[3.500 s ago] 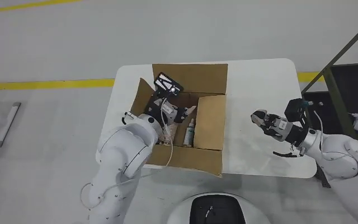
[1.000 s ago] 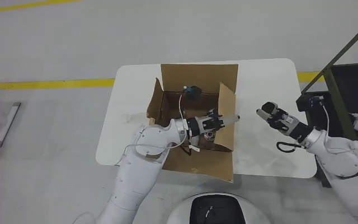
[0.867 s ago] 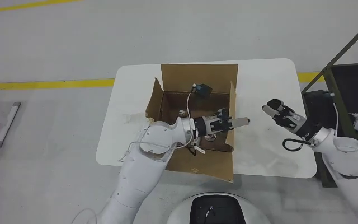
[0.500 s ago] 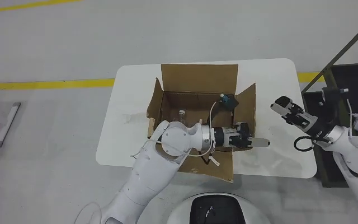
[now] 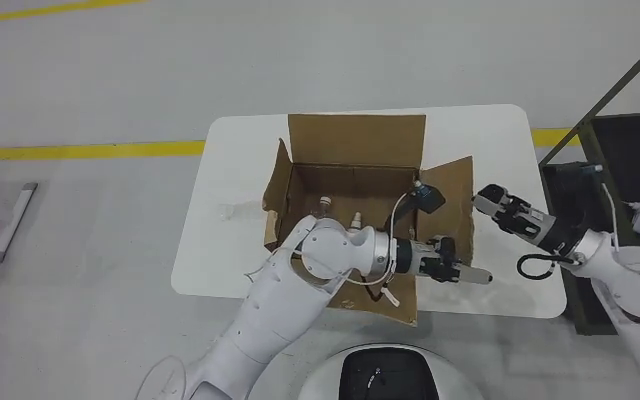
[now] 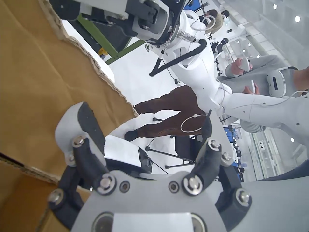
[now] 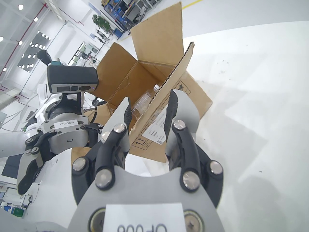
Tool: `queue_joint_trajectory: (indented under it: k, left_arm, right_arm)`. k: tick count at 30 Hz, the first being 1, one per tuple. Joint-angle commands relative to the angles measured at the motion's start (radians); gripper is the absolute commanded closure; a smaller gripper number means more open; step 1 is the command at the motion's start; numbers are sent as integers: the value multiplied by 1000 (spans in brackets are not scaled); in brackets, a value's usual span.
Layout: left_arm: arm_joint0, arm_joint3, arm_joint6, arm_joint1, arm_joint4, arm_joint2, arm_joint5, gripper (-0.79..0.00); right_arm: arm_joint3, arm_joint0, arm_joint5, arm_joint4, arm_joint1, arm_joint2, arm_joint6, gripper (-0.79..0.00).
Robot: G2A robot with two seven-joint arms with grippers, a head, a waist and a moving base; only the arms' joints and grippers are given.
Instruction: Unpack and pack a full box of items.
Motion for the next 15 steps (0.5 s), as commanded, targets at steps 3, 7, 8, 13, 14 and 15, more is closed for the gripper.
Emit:
queue_joint_trajectory:
  k: [3,7,8,13,14,15]
  left_arm:
    - [-2,5,-3,0,5,-1,2,-785]
    - [-4,7,26,11,41,-49,12,-785]
    - [-4,6,44,17,64,-72,17,-785]
    - [31,-18,99,48,136,-192,32,-785]
    - [38,-24,107,55,170,-214,38,-785]
    - [44,-31,114,63,210,-239,47,-785]
  right_arm:
    - [6,7,14,-51,-1,-26,-1,-182]
    - [20,8,17,-57,-3,-36,-18,0]
    - [24,8,17,-56,-3,-37,-21,0]
    - [36,12,14,-58,-3,-39,-31,0]
    - [38,14,14,-57,-4,-40,-33,0]
    - [38,16,14,-58,-4,-40,-34,0]
